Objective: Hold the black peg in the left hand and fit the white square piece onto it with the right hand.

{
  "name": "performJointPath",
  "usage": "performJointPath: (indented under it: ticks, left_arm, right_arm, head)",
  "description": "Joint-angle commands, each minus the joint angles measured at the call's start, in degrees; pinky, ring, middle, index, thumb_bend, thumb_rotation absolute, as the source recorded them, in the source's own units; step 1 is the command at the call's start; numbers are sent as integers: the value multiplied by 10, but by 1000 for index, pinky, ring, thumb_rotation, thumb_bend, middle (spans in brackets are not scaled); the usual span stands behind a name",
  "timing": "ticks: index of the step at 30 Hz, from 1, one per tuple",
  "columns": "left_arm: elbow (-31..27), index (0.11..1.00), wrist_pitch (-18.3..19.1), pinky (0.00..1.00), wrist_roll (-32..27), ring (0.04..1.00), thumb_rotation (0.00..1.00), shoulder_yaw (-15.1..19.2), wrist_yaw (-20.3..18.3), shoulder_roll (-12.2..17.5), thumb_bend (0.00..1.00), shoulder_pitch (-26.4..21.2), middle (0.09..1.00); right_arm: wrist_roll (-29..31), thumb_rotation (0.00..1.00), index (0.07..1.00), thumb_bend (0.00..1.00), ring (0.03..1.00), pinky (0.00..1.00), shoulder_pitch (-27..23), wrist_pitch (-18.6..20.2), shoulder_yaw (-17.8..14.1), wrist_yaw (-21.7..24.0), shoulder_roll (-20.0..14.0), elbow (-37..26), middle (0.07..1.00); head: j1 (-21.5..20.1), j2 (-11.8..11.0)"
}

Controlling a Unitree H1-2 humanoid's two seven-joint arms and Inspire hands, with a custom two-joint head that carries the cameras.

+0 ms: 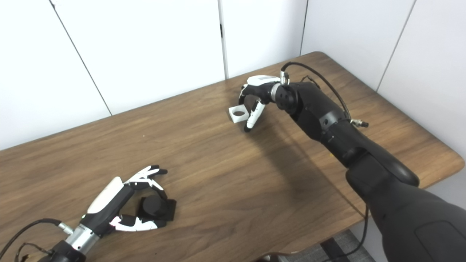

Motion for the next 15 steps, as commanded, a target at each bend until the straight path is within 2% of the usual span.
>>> performJointPath:
  ticks: [1,8,15]
  left_arm:
    - [14,490,25,870,35,957,61,-10,-29,21,523,23,891]
    - [12,490,30,894,36,961,62,-10,-31,19,523,23,893]
    - [2,490,34,901,37,960,62,-9,-31,19,522,25,891]
  right_arm:
    - [0,340,831,882,999,1000,-18,-9,6,-4,1,11,987]
    - [-7,346,821,846,986,1000,-21,-14,15,-24,7,28,973]
    - [-18,340,773,762,945,912,-27,-29,30,-62,15,52,935]
  head:
    - [0,1]
    - [8,1]
    - [11,4]
